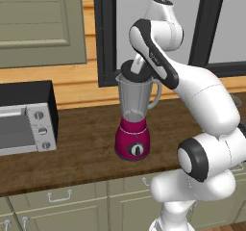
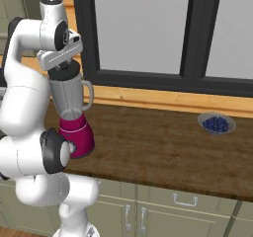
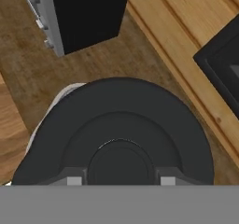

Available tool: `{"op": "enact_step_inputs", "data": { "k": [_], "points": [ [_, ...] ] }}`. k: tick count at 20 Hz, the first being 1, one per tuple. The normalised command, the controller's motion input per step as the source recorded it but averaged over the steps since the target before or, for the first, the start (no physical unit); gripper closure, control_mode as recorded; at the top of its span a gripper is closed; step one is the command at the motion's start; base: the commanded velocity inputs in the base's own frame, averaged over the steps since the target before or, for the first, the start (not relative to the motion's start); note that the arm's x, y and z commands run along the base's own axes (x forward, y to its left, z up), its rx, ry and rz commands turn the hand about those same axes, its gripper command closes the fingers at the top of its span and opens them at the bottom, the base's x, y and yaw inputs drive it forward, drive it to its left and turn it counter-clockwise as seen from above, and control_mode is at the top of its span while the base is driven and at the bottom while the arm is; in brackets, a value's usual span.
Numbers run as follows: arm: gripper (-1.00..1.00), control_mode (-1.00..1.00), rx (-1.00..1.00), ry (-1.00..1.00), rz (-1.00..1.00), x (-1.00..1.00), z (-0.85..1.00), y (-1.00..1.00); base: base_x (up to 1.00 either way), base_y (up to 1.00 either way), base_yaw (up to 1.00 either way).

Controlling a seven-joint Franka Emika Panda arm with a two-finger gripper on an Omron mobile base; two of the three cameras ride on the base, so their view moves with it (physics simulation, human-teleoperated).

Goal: Close the lid blender by securely placing the lid on top.

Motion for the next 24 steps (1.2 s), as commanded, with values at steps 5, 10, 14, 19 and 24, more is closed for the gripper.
{"op": "enact_step_inputs", "data": {
  "k": [5, 10, 14, 19, 24],
  "points": [
    [1.0, -1.0, -0.04, 0.01, 0.0, 0.13, -0.01, 0.07, 0.0, 0.0, 0.0],
    [1.0, -1.0, -0.05, 0.01, 0.0, 0.06, -0.08, 0.11, 0.0, 0.0, 0.0],
    [1.0, -1.0, -0.04, 0.05, 0.0, 0.0, -0.07, 0.02, 0.0, 0.0, 0.0],
    [1.0, -1.0, -0.03, 0.1, 0.0, 0.0, 0.0, 0.0, 0.0, 0.0, 0.0],
    [1.0, -1.0, -0.01, 0.1, 0.0, 0.01, 0.0, 0.0, 0.0, 0.0, 0.0]
  ]
}}
